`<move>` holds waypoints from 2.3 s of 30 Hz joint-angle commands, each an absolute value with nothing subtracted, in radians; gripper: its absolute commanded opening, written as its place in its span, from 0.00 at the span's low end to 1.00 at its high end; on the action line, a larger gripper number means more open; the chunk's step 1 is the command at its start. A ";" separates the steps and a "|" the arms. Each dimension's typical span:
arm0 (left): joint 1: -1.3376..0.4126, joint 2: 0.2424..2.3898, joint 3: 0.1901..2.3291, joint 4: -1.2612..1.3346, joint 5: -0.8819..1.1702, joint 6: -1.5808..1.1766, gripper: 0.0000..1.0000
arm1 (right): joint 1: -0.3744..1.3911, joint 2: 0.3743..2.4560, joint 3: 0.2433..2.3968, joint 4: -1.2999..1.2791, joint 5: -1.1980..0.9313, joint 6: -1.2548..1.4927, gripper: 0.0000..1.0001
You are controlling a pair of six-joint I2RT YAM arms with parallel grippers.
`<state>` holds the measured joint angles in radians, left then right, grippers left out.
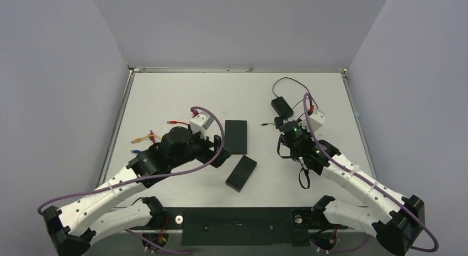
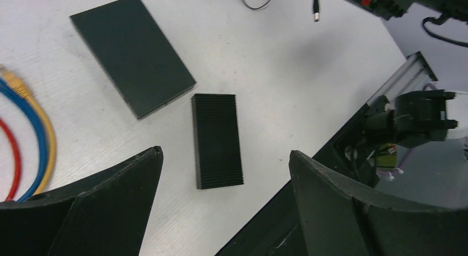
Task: Insert the plug into the switch port
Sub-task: Pick up the power from the center of the board.
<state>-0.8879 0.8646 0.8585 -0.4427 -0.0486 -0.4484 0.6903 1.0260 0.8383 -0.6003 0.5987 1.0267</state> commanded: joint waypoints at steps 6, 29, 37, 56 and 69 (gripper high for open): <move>-0.884 0.919 0.800 -0.134 0.229 -0.534 0.86 | 0.824 0.966 0.867 -0.587 0.637 1.119 0.00; -0.890 1.118 0.673 0.383 0.456 -0.764 0.79 | 0.955 0.937 0.847 -0.427 0.564 1.142 0.00; -0.890 1.197 0.677 0.464 0.480 -0.811 0.70 | 1.003 0.947 0.862 -0.379 0.549 1.118 0.00; -0.888 1.266 0.678 0.561 0.454 -0.868 0.49 | 1.036 0.931 0.849 -0.292 0.498 1.069 0.00; -0.886 1.263 0.670 0.563 0.438 -0.865 0.30 | 1.059 0.930 0.853 -0.280 0.497 1.050 0.00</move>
<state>-0.8883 1.2644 0.6643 0.4995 0.4500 -0.8650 1.0431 0.9451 0.8345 -0.3275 0.4931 1.0626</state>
